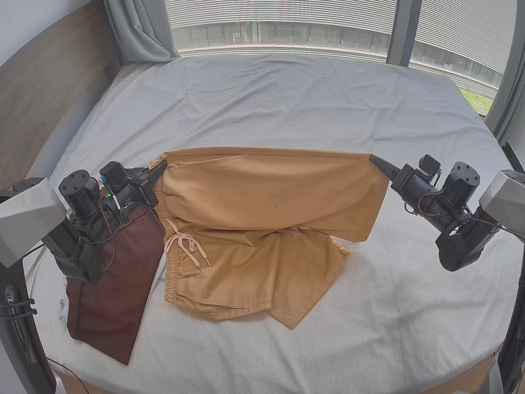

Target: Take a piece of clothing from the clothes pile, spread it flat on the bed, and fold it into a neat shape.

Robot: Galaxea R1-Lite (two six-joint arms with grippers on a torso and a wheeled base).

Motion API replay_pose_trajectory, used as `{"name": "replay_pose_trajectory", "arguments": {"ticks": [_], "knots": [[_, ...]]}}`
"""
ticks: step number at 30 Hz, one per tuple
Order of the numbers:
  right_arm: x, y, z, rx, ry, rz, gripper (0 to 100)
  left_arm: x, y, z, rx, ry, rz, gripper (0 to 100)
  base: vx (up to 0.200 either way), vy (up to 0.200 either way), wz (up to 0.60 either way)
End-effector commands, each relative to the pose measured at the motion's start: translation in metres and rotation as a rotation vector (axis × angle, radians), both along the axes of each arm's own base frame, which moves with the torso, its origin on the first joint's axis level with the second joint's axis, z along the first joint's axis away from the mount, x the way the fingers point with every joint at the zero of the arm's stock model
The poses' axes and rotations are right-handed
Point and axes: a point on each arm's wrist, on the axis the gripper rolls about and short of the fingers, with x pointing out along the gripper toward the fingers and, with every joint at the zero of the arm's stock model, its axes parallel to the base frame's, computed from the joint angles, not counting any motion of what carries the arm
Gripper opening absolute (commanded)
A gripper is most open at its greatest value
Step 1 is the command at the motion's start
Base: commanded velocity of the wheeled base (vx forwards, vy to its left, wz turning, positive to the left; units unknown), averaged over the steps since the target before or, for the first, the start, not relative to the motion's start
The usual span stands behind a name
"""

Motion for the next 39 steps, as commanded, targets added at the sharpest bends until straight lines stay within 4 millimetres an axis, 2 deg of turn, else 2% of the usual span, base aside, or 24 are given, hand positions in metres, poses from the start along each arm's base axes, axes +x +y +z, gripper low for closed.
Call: {"name": "replay_pose_trajectory", "arguments": {"ticks": [1, 11, 17, 22, 23, 29, 38, 39], "knots": [[0.013, -0.002, -0.011, -0.002, 0.005, -0.009, 0, 0.009, 0.0, -0.009, -0.009, 0.012, 0.011, 0, 0.0, 0.0, 0.0], [0.044, 0.002, -0.021, 0.007, -0.047, -0.009, 0, 0.031, -0.003, -0.014, -0.093, 0.005, 0.073, 0, 0.0, 0.0, 0.0], [0.063, 0.005, -0.025, 0.011, -0.092, -0.006, 0, 0.044, -0.003, -0.031, -0.105, 0.021, 0.092, 0, 0.0, 0.0, 0.0], [0.071, 0.008, -0.029, 0.014, -0.104, -0.003, 0, 0.052, -0.004, -0.036, -0.131, 0.024, 0.1, 0, 0.0, 0.0, 0.0], [0.078, 0.01, -0.036, 0.014, -0.111, -0.001, 0, 0.061, -0.003, -0.037, -0.162, 0.004, 0.139, 0, 0.0, 0.0, 0.0], [0.087, 0.009, -0.043, 0.016, -0.123, -0.008, 0, 0.081, -0.006, -0.043, -0.193, -0.048, 0.192, 0, 0.0, 0.0, 0.0], [0.101, 0.005, -0.045, 0.02, -0.169, -0.017, 0, 0.086, -0.011, -0.045, -0.246, -0.039, 0.176, 0, 0.0, 0.0, 0.0], [0.104, 0.003, -0.045, 0.021, -0.182, -0.022, 0, 0.087, -0.012, -0.051, -0.248, -0.031, 0.181, 0, 0.0, 0.0, 0.0]]}}
